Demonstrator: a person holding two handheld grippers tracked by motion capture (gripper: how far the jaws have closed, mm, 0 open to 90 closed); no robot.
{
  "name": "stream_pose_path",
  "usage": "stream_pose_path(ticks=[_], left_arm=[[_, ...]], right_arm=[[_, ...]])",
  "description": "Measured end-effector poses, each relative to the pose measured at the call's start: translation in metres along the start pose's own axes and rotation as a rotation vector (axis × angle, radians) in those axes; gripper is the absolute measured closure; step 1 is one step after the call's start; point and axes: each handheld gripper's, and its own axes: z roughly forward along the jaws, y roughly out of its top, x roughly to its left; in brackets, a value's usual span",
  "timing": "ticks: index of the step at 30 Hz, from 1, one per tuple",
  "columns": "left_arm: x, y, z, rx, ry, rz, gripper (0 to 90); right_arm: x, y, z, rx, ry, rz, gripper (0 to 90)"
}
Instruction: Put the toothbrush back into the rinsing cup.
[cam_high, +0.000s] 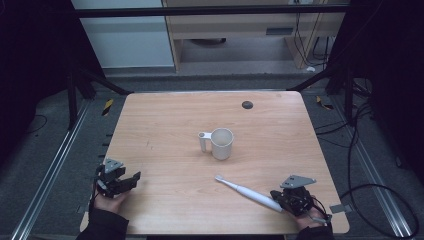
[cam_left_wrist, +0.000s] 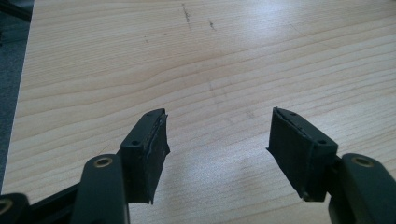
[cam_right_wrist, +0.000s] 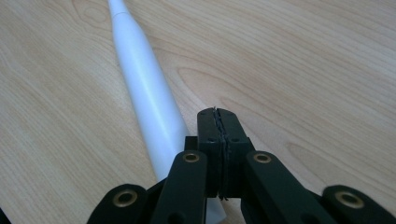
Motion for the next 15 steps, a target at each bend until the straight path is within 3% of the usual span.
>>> stream_pose_path(ticks=[15], left_arm=[[-0.0008, 0.0002, -0.0002, 0.002, -0.001, 0.003, 36.3]], right_arm=[[0.0088, -0.004, -0.0018, 0.008, 0.018, 0.005, 87.9]])
